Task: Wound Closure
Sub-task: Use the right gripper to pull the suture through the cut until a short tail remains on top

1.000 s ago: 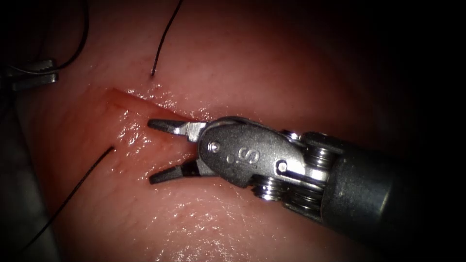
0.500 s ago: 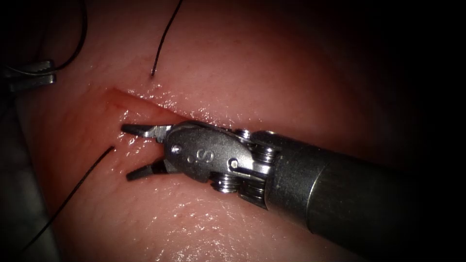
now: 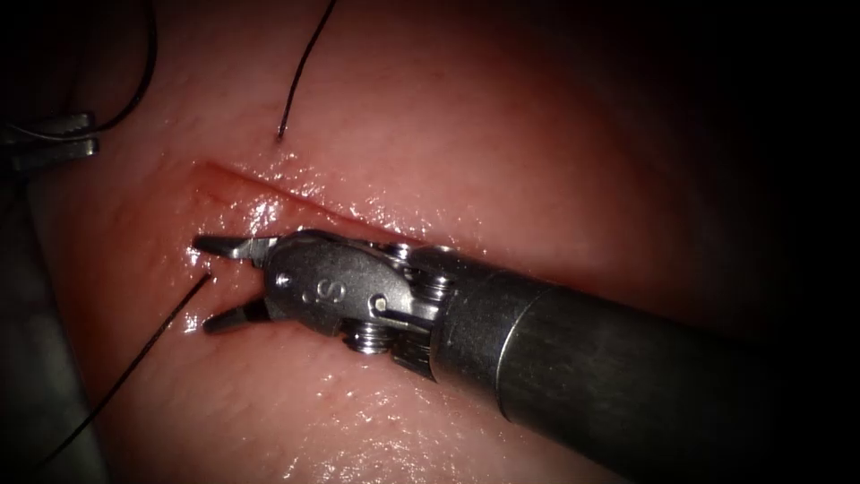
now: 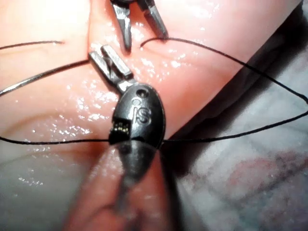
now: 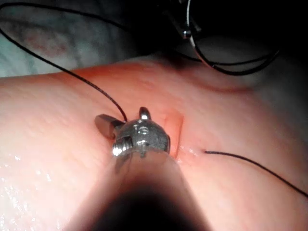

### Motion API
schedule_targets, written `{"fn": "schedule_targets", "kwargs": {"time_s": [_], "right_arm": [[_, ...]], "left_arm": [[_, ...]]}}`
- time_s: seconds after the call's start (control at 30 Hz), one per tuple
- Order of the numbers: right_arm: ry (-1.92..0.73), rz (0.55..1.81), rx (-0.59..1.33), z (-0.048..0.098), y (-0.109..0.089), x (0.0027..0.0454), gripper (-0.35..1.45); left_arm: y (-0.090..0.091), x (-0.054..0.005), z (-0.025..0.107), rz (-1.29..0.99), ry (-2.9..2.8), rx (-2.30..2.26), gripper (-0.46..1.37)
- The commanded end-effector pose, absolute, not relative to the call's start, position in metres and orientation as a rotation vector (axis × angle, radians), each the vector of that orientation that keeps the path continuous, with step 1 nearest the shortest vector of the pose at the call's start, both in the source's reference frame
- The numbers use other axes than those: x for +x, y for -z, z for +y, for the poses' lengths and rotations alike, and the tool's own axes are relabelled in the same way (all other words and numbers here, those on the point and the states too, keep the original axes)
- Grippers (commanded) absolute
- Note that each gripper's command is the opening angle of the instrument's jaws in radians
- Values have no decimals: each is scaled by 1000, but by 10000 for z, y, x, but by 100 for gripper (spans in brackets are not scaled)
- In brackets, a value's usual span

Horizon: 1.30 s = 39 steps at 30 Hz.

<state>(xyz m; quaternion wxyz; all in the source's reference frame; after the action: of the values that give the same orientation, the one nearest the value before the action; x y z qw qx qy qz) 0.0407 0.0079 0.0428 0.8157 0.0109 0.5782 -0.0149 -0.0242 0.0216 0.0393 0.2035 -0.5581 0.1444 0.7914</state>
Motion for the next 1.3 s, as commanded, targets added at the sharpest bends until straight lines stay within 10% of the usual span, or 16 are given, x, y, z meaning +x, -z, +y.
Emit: {"fn": "schedule_targets", "kwargs": {"time_s": [0.03,0.27,0.33,0.37,1.3], "right_arm": [[35,1232,27,79,-428,407,127],[39,1233,36,76,-430,409,101],[68,1228,95,74,-430,409,-13],[78,1224,106,74,-430,409,-35],[79,1226,185,35,-397,393,-35]], "left_arm": [[-392,-243,216,393,-2213,-1562,-35],[-392,-242,216,393,-2213,-1562,-35],[-392,-243,216,392,-2213,-1562,-35],[-392,-243,216,392,-2213,-1562,-35],[-392,-244,218,391,-2212,-1562,-35]]}}
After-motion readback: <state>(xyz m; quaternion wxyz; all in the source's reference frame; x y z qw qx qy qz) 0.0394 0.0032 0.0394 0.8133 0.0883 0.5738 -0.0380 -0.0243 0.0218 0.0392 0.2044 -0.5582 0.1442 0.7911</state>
